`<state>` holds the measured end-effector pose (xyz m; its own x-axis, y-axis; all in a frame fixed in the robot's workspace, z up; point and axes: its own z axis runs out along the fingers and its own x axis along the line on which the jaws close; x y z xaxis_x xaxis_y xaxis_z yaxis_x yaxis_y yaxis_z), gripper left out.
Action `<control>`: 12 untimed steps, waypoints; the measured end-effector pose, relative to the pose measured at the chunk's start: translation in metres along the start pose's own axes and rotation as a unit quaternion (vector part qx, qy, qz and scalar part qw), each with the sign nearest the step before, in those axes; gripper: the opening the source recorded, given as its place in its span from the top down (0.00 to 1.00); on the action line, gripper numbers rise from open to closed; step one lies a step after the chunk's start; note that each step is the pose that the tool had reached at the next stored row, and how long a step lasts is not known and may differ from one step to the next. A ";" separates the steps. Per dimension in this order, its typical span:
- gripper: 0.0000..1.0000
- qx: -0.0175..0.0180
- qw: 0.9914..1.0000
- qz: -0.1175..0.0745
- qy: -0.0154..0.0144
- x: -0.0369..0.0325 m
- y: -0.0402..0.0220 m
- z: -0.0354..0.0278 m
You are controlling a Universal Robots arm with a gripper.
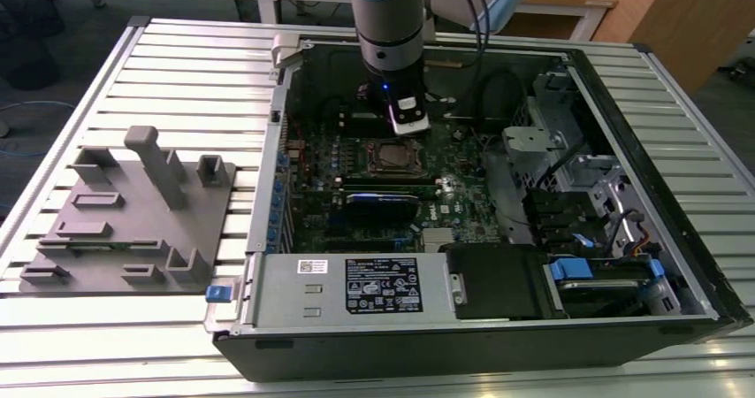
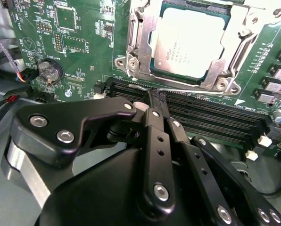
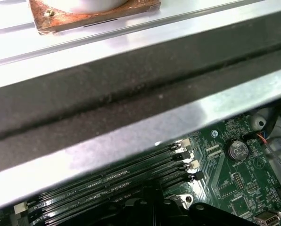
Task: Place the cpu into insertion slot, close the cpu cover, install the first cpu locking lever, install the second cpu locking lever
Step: 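Install the first cpu locking lever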
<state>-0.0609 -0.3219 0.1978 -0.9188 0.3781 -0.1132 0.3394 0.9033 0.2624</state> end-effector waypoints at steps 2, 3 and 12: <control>0.89 -0.001 1.000 0.000 -0.002 0.0001 -0.0001 0.0002; 0.89 -0.001 1.000 -0.001 -0.003 0.0001 -0.0001 0.0004; 0.89 -0.004 1.000 -0.003 -0.014 0.0005 -0.0008 0.0029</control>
<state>-0.0610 -0.3218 0.1948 -0.9149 0.3778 -0.1425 0.3316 0.9044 0.2687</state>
